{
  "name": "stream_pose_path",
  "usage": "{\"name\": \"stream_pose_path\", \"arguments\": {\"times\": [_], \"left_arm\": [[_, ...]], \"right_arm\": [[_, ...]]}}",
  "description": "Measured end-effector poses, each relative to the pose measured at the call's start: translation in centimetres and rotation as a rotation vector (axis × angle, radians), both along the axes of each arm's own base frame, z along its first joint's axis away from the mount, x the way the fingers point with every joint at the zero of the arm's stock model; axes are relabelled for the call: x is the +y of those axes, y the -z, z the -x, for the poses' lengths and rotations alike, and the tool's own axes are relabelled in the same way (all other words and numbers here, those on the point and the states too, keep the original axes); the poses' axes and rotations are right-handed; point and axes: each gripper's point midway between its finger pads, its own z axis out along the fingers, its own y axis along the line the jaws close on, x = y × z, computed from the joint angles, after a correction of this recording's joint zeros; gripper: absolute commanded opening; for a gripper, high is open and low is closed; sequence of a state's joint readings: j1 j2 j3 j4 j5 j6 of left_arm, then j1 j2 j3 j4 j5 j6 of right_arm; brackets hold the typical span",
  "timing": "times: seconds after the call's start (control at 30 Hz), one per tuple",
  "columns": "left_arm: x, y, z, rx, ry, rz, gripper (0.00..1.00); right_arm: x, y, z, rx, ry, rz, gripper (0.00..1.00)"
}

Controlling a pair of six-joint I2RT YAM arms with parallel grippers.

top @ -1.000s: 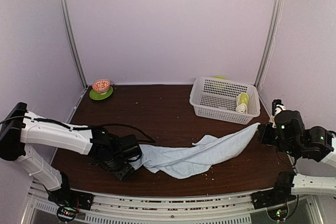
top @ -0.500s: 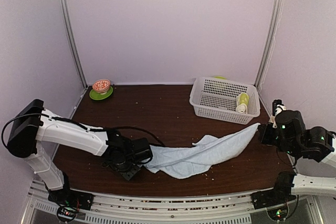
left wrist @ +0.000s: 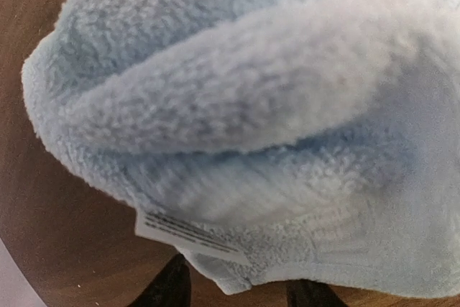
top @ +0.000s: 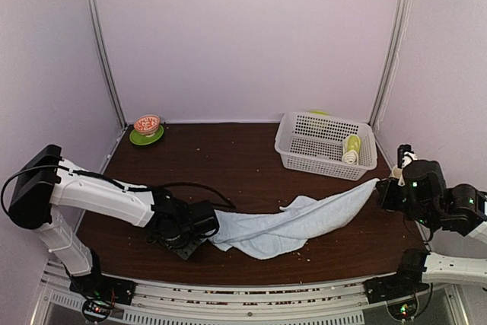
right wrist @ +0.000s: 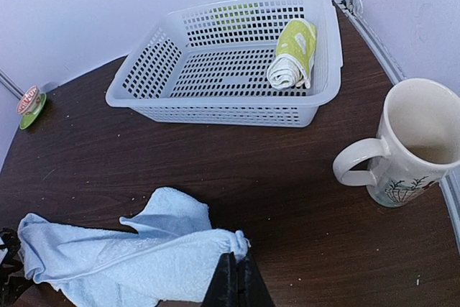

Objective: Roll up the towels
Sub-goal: Flatten out the towel at the center of the board.

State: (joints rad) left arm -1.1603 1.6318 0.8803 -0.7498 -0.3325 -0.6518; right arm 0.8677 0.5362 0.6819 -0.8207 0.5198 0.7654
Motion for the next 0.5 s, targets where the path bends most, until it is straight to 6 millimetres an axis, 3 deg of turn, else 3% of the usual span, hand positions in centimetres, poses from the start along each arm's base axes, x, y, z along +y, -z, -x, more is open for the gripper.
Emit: {"name": "stream_pose_path", "arguments": {"times": [0.27,0.5], "left_arm": [[0.20,0.04,-0.06,-0.007,-0.028,0.008,0.45],[-0.58,0.31,-0.56,-0.006,-0.025,-0.016,0.21]], "right_arm": [[-0.40,-0.10,0.32,-0.003,0.004,-0.009,0.00],[-0.58,-0.17,0.49,-0.005,0.008,-0.021,0.00]]}}
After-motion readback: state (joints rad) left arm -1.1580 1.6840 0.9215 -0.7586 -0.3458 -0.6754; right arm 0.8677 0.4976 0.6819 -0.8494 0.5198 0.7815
